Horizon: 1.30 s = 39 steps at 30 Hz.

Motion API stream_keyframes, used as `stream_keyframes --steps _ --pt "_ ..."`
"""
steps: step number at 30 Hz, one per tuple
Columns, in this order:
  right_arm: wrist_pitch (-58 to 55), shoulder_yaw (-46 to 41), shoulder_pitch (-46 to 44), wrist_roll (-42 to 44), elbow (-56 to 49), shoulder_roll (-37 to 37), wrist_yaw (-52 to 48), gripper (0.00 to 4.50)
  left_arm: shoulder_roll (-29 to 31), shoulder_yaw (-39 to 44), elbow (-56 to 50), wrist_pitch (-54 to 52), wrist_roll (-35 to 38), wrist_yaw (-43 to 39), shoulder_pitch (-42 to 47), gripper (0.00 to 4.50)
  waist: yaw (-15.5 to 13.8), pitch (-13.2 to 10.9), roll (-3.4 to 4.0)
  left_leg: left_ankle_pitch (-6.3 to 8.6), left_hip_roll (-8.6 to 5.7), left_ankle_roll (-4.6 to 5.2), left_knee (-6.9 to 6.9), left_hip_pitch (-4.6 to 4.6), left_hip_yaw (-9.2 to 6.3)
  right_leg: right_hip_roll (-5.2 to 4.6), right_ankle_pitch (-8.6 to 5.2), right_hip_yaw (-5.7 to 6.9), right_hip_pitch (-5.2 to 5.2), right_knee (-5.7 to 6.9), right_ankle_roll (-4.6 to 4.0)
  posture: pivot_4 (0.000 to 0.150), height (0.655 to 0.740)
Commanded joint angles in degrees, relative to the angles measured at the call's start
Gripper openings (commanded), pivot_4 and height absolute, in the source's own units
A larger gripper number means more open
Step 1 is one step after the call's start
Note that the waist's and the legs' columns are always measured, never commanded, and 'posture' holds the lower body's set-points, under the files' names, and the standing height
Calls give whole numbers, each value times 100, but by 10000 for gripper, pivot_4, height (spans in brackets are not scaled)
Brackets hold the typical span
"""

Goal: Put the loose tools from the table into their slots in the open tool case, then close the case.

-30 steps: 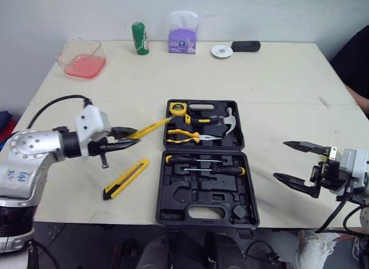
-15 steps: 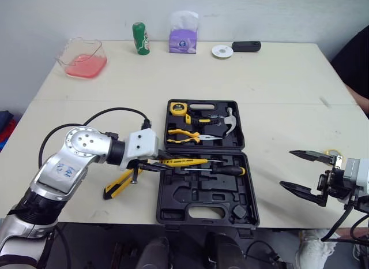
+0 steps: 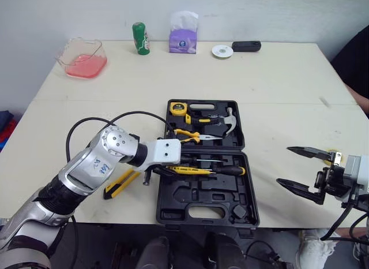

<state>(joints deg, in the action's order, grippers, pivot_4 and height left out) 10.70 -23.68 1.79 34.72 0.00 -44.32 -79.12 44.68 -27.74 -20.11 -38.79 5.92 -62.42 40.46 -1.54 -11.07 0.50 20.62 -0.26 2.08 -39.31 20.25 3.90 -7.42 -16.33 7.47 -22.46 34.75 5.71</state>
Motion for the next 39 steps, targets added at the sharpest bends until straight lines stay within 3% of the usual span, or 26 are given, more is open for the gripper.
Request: stream_keyframes --steps 1,8,28,39 --pt "-46 -112 44 116 -164 -48 12 45000 61 28 -256 -57 -18 -159 84 5044 1 0 0 0 0 0 0 0 0 0 0 0 0 0 0 1500 7400" --pt "-8 -183 172 116 -169 -14 0 45000 339 -252 -609 -542 -272 -339 56 5044 2 0 0 -1 0 2 -3 0 0 0 0 -1 1 1 0 1500 7400" --pt "-210 61 129 77 -639 71 394 45000 -153 -665 -412 -1186 -518 -3 435 5043 -5 0 0 -1 -1 2 -22 2 -8 -1 0 -3 5 13 1 1500 7400" --pt "-212 97 71 26 -586 64 399 45000 106 -834 -564 -1587 -635 -35 480 5043 9 0 0 0 -1 4 -37 4 -14 -1 0 -4 8 24 1 1500 7400"
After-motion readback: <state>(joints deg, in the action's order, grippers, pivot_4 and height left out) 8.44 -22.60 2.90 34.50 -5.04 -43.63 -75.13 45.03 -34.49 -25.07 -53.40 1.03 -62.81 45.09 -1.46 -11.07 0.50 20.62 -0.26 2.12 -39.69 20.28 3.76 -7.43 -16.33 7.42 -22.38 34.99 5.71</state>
